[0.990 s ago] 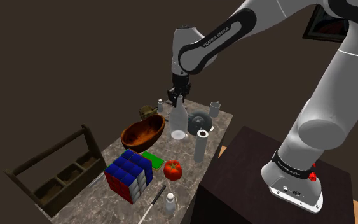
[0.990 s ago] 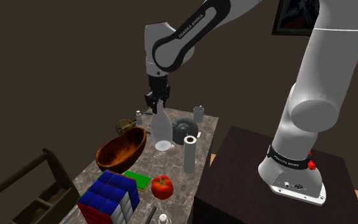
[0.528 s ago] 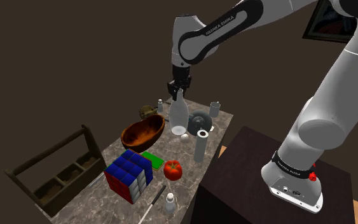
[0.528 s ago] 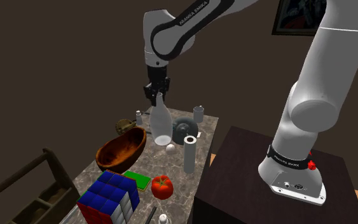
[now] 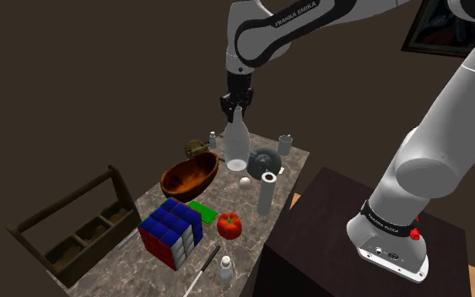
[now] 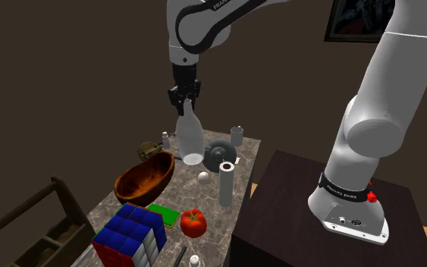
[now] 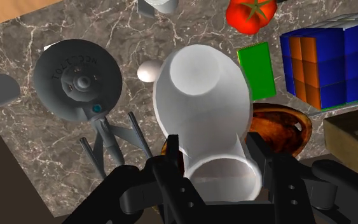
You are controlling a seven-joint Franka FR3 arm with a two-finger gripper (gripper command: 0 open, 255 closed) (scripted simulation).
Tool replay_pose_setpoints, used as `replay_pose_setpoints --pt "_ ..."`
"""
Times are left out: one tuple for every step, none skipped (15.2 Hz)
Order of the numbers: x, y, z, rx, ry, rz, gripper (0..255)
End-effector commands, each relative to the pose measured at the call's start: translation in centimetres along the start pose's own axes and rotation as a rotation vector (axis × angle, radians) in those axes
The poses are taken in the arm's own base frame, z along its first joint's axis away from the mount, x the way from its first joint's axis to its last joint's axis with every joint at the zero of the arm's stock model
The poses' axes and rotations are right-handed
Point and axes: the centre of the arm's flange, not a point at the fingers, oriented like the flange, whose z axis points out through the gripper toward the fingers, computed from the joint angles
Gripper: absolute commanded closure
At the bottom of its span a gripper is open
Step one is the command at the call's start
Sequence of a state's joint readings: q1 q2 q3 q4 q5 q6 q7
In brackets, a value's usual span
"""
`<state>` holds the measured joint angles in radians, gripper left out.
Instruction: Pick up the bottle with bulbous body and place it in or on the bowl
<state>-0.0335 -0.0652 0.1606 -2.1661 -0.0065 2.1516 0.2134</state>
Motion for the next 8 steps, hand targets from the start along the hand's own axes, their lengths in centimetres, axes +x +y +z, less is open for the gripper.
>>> replay_pose_setpoints --pt "1.7 -0.7 -0.9 0.000 0.000 0.000 255" --pt "2.8 -1.2 -1.4 0.000 0.000 0.000 255" --pt "3.9 -1.7 -1.8 0.000 0.000 0.000 255" --pt "5.1 -2.2 -2.3 0.000 0.000 0.000 255" --pt "6.2 -2.6 -2.8 0.000 0.000 0.000 255" --pt "7.3 -3.1 -3.3 0.000 0.000 0.000 255" --pt "8.4 -3.6 -3.8 0.000 0.000 0.000 255" --pt "9.6 -4.1 -4.3 0.000 0.000 0.000 255"
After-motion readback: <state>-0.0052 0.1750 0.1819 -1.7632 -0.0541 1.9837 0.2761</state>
